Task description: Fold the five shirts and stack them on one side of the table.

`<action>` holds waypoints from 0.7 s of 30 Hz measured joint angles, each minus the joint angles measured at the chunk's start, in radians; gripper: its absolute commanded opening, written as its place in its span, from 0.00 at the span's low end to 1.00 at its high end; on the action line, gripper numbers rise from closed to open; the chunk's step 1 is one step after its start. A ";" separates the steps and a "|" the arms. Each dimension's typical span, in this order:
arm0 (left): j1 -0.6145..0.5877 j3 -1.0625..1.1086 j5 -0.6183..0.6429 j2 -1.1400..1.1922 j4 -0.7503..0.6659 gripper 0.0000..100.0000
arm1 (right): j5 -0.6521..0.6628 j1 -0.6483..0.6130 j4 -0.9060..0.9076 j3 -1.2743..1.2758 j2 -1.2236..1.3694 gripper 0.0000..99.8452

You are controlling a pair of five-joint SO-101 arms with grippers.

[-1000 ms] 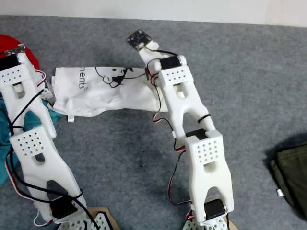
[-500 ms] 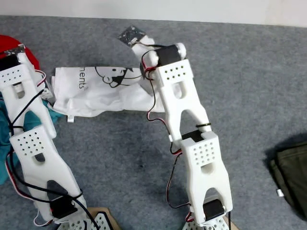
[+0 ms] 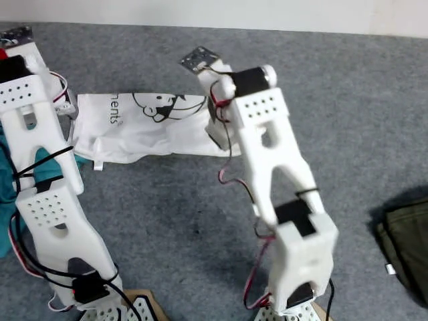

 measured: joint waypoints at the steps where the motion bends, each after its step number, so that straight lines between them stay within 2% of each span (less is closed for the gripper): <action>1: 0.000 0.000 0.000 0.000 0.000 0.15 | 0.000 0.011 -0.054 0.078 -0.043 0.05; 6: 0.009 0.000 0.000 0.005 -0.017 0.15 | -0.058 0.094 -0.420 0.428 -0.098 0.40; 9: 0.014 0.000 0.000 0.031 -0.037 0.15 | -0.087 0.123 -0.546 0.457 -0.057 0.52; 13: 0.014 0.000 0.000 0.043 -0.046 0.15 | -0.069 0.124 -0.568 0.416 0.055 0.53; 21: 0.014 0.003 0.000 0.051 -0.046 0.15 | -0.078 0.133 -0.554 0.155 0.334 0.53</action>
